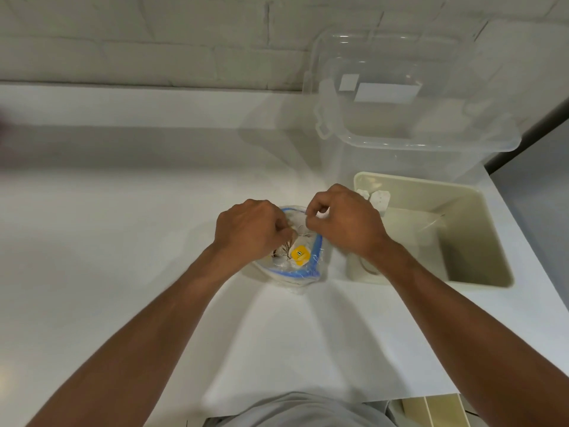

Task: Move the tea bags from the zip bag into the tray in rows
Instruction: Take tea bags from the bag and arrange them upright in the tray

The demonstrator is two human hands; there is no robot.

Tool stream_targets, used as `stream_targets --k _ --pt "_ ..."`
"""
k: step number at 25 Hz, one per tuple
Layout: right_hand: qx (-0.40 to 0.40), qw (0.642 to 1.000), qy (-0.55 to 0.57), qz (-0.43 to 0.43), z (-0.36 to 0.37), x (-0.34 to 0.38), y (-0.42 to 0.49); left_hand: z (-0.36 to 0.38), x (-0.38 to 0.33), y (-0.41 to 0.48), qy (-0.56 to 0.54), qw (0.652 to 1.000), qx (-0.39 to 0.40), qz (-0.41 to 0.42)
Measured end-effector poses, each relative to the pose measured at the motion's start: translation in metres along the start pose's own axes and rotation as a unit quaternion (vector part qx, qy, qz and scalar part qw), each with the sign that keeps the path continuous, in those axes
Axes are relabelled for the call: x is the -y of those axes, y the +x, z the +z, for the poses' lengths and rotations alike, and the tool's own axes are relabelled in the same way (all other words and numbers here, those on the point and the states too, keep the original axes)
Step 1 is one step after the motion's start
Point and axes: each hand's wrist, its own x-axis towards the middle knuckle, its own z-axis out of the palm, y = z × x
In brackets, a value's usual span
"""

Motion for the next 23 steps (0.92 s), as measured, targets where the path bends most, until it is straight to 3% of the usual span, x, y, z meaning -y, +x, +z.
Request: stream_targets --k 4,6,10,15,18,20,23 --pt "0.04 0.955 0.284 0.076 -0.018 -0.004 -0.003 -0.003 0.003 0.004 -0.004 1.0 0.014 -0.012" --pt "0.065 0.925 0.356 0.112 -0.021 -0.004 -0.005 0.0 -0.003 0.005 0.02 1.0 0.005 -0.014" --pt "0.108 0.908 0.393 0.099 -0.022 -0.004 -0.008 0.006 -0.011 0.006 -0.004 1.0 0.016 -0.026" --pt "0.111 0.894 0.412 0.137 -0.023 -0.002 -0.008 -0.013 0.003 0.008 -0.169 0.982 0.082 -0.033" --pt "0.112 0.868 0.453 0.171 -0.021 0.002 -0.007 -0.02 0.008 0.008 -0.311 0.943 0.116 -0.034" --pt "0.124 0.877 0.431 0.171 -0.015 0.003 -0.008 -0.021 0.011 0.009 -0.36 0.923 0.127 -0.044" --pt "0.131 0.894 0.399 0.159 -0.01 0.007 -0.012 -0.022 0.014 0.008 -0.366 0.921 0.131 -0.028"
